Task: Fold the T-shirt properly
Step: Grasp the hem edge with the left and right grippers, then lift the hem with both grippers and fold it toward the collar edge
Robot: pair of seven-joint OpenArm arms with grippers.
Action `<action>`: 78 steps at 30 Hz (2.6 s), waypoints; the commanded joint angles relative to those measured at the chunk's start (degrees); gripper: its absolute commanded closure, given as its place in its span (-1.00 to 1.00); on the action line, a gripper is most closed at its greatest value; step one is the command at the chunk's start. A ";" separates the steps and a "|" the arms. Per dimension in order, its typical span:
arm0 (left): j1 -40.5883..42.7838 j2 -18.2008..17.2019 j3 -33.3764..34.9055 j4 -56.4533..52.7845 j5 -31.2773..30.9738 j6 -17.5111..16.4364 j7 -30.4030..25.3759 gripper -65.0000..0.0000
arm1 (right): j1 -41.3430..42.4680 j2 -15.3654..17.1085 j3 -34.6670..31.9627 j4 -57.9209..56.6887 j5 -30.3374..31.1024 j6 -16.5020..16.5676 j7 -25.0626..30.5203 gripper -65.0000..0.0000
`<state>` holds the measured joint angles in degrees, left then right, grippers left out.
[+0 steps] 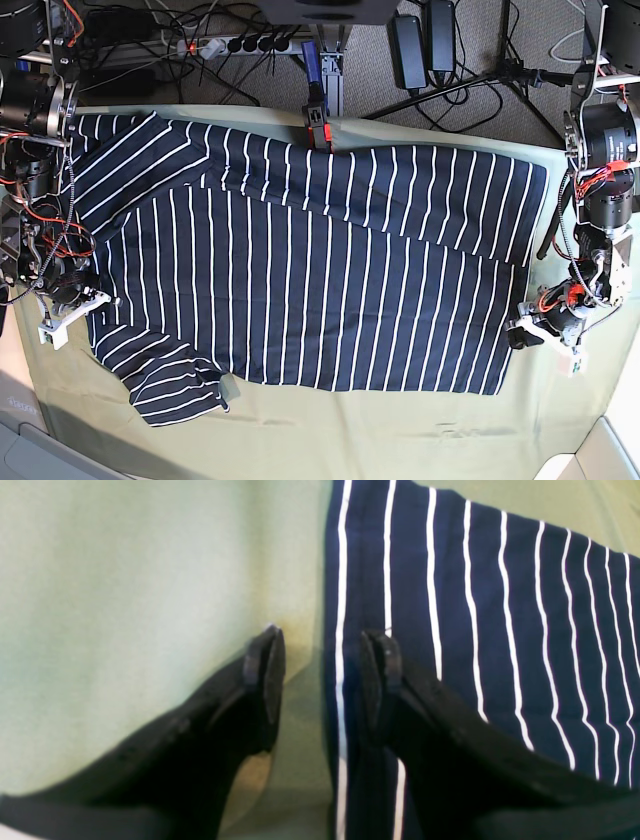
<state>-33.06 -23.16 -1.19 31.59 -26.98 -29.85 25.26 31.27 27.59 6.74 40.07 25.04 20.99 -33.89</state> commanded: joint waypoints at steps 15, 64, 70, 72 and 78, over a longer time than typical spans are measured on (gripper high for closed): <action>-1.86 3.65 -0.15 0.83 -3.04 -3.02 1.77 0.20 | 1.25 1.09 0.26 0.98 0.28 1.97 0.42 1.00; -1.84 -2.03 -0.17 13.64 -17.42 -10.15 20.96 1.00 | 1.25 1.14 0.26 0.98 1.77 1.97 -2.16 1.00; -1.81 -3.10 -0.17 14.29 -21.29 -10.15 23.80 1.00 | 1.25 1.18 0.26 0.98 1.75 1.97 -2.19 1.00; -1.79 -3.54 -0.17 15.06 -22.69 -10.15 25.77 1.00 | 1.25 1.27 0.26 0.98 1.75 1.97 -2.19 1.00; -1.62 -4.02 -0.15 16.35 -26.67 -10.15 30.40 1.00 | 1.25 1.27 0.26 0.98 1.77 1.97 -2.25 1.00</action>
<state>-32.88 -26.06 -1.13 46.83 -52.45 -38.19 56.58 31.16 27.75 6.74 40.14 26.59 20.99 -35.83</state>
